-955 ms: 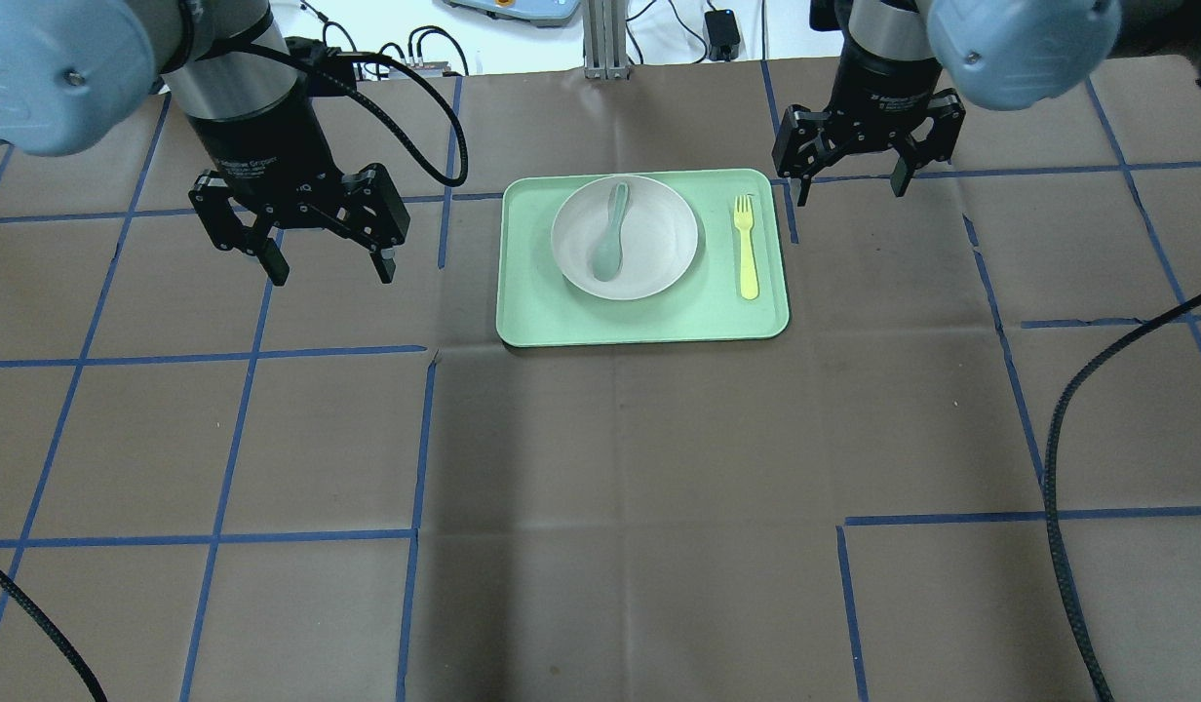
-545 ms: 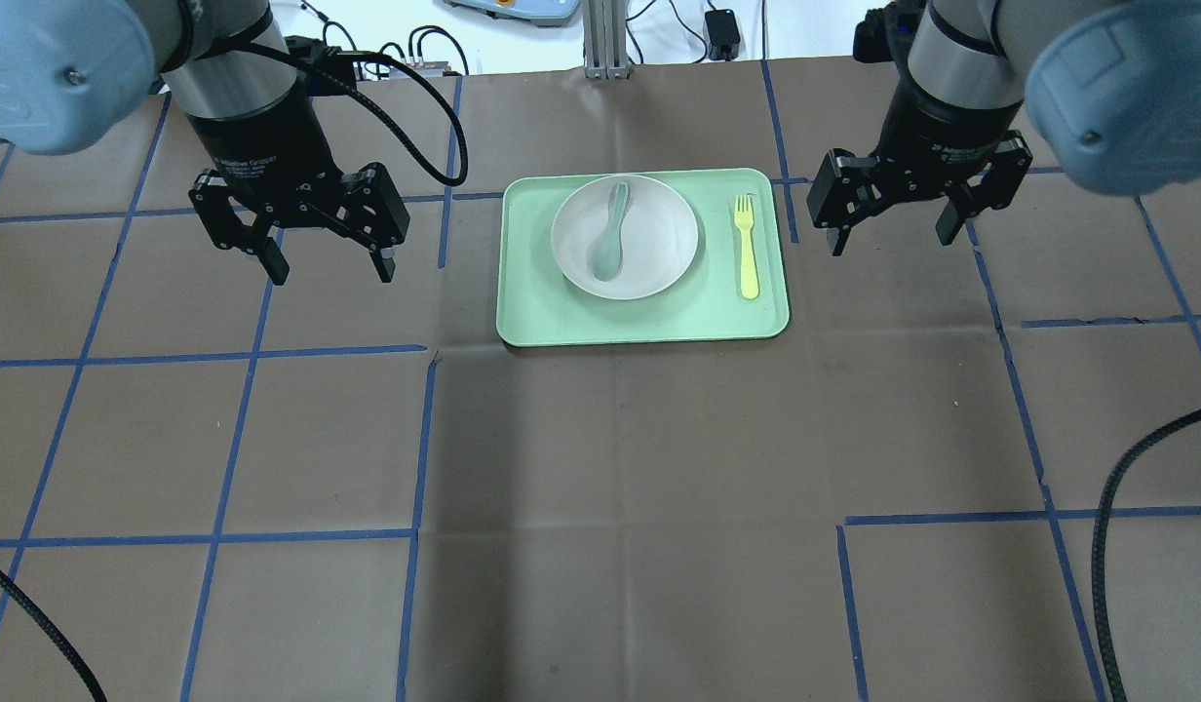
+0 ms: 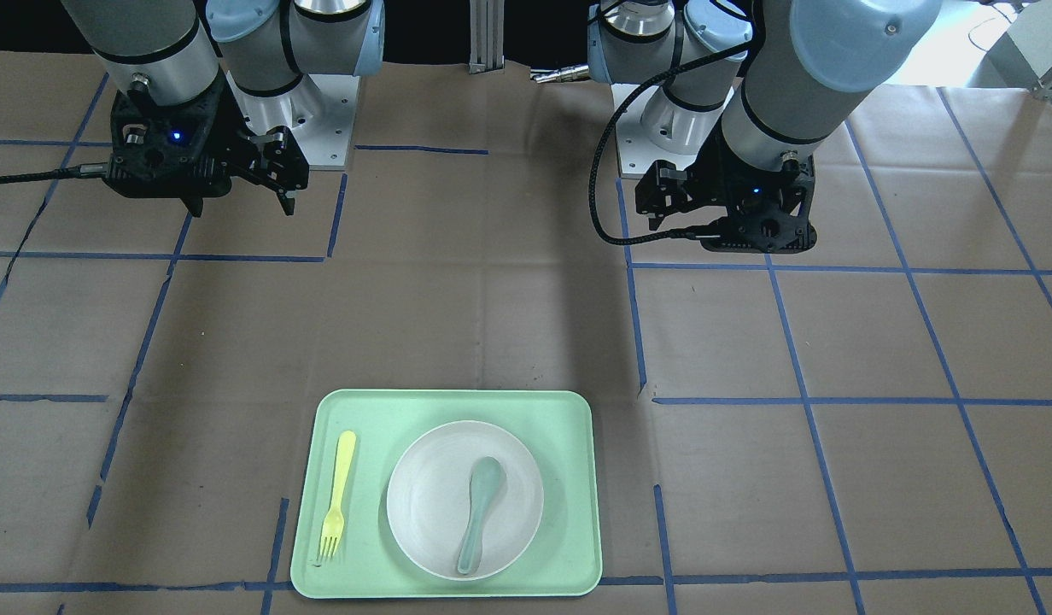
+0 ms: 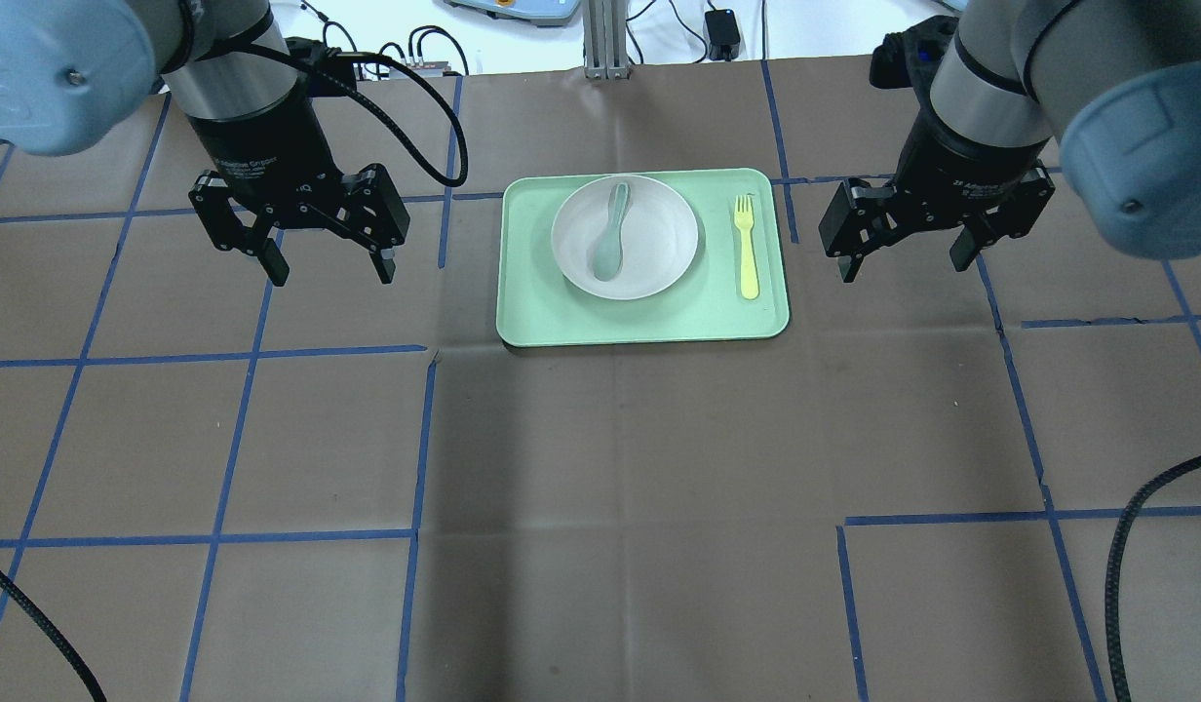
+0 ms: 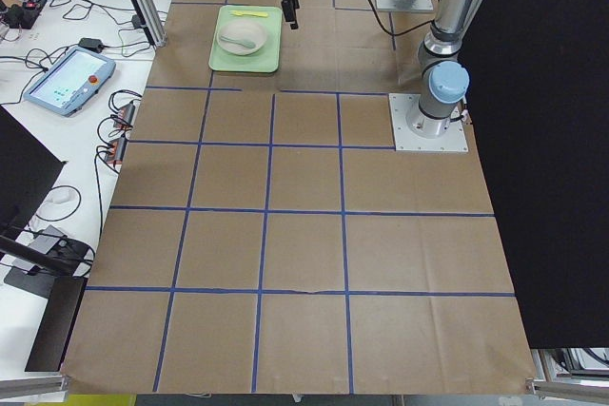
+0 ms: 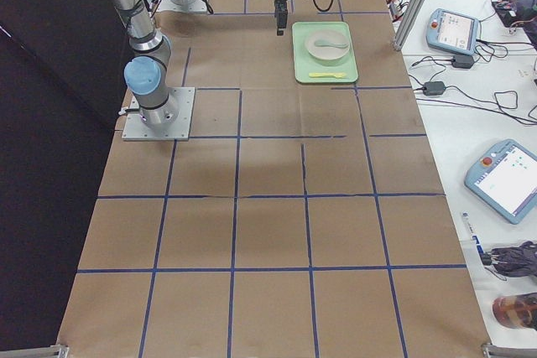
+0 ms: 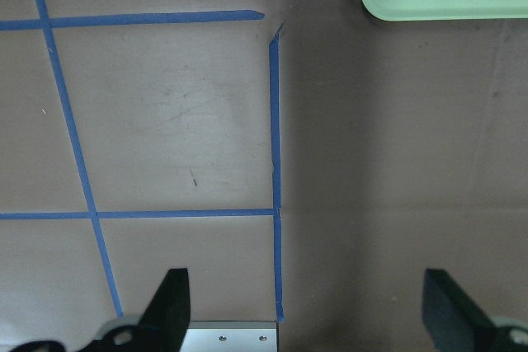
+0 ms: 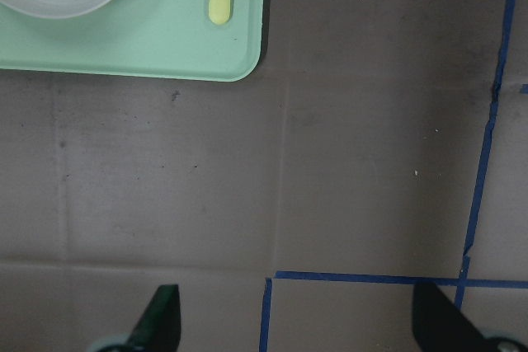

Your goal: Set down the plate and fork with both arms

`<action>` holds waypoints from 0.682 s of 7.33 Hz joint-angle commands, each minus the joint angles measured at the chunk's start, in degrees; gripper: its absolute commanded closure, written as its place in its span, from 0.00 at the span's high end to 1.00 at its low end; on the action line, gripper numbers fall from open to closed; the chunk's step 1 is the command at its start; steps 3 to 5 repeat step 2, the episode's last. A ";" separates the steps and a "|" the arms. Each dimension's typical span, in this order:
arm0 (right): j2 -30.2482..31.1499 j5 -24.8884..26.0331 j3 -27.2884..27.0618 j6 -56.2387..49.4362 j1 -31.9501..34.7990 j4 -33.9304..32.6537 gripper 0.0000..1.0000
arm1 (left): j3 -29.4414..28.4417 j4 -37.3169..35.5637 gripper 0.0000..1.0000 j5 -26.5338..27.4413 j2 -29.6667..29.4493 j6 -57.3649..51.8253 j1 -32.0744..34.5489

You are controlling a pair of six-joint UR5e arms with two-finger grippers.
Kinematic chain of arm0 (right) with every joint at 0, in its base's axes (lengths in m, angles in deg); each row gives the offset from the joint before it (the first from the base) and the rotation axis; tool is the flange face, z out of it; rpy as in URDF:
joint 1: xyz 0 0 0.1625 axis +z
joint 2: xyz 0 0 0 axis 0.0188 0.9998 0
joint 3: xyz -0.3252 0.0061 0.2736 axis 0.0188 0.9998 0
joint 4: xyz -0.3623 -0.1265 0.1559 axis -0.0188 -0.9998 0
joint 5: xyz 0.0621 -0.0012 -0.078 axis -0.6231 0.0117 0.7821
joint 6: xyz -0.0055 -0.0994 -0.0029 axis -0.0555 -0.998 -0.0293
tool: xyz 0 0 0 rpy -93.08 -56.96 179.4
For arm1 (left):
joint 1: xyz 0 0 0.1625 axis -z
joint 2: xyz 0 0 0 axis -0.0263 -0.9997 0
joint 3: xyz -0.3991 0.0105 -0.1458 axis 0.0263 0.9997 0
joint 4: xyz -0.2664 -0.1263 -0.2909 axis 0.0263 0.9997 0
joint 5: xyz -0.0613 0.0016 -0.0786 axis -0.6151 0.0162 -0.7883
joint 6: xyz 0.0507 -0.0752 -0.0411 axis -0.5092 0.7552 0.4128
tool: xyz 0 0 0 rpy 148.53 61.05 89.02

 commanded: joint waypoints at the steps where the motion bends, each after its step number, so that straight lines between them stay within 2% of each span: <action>1: -0.02 0.25 0.08 0.07 -0.02 -0.01 1.00 | 0.03 -0.03 1.00 0.00 -0.01 -0.07 0.00; 5: -0.02 0.07 0.08 0.07 -0.02 -0.01 1.00 | 0.03 -0.03 1.00 0.00 -0.01 -0.07 0.00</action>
